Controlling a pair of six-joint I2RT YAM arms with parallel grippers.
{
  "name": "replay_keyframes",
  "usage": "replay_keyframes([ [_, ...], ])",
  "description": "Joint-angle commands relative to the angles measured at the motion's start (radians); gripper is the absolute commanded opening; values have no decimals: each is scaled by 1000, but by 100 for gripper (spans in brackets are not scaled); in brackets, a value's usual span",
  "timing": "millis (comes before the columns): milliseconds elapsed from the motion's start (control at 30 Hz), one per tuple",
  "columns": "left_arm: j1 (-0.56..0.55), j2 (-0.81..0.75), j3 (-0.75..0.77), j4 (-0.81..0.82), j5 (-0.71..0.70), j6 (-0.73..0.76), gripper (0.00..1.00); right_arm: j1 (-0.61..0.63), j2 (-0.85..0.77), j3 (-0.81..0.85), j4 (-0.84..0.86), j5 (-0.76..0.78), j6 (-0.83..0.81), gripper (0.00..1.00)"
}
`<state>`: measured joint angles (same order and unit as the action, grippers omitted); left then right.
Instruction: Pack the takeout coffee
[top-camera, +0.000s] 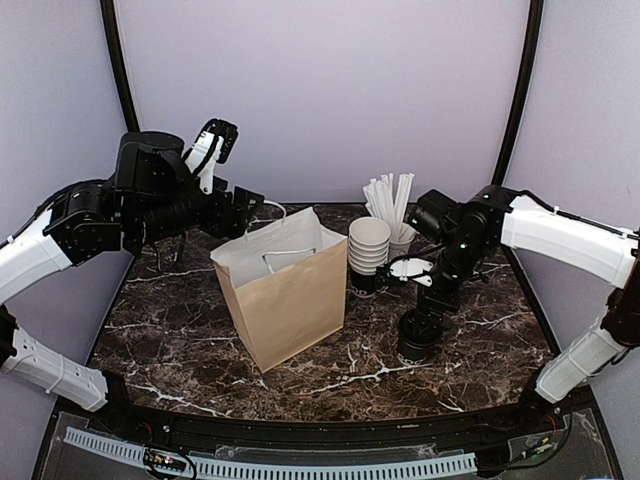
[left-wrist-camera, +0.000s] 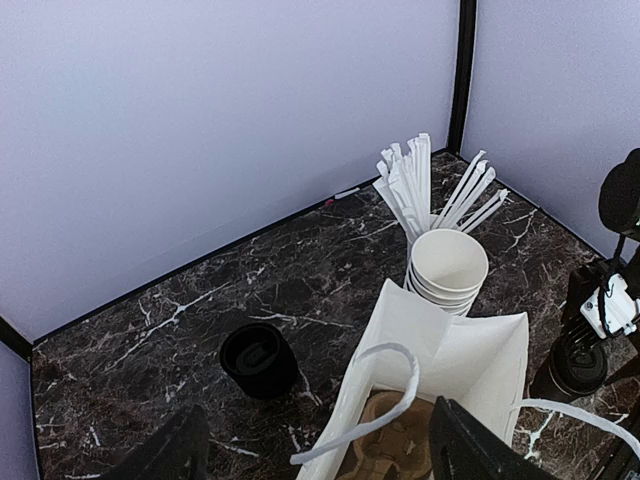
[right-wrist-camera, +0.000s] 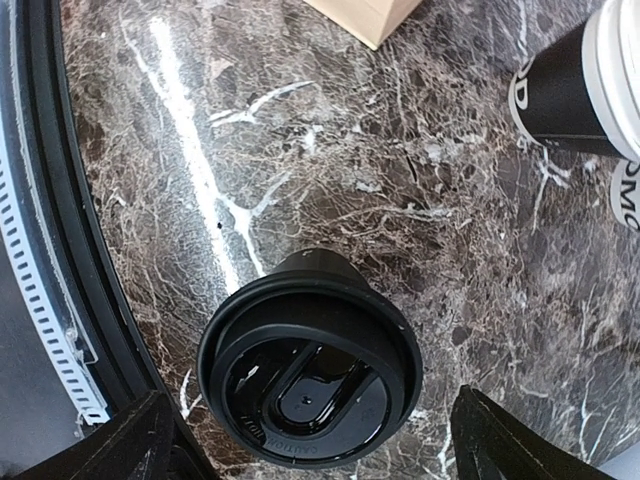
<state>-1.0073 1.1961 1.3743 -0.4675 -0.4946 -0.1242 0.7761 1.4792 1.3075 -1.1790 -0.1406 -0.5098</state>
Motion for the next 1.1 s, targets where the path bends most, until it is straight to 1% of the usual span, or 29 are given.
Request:
replay_keyframes([
  [0, 6, -13, 28, 2, 3, -10, 78, 12, 25, -12, 15, 46, 76, 99],
  [100, 5, -14, 24, 7, 2, -4, 79, 14, 30, -24, 19, 76, 80, 98],
  [267, 6, -8, 38, -10, -8, 3, 79, 16, 31, -36, 10, 80, 70, 95],
  [433, 6, -6, 43, -11, -7, -1, 79, 25, 40, -30, 12, 106, 61, 90],
  [500, 7, -4, 41, -10, -8, 0, 78, 30, 44, -30, 10, 101, 58, 86],
  [867, 14, 19, 52, -16, -2, 2, 79, 61, 52, -54, 6, 126, 53, 84],
  [1067, 19, 22, 47, -16, 5, 0, 79, 61, 49, -78, 10, 150, 53, 75],
])
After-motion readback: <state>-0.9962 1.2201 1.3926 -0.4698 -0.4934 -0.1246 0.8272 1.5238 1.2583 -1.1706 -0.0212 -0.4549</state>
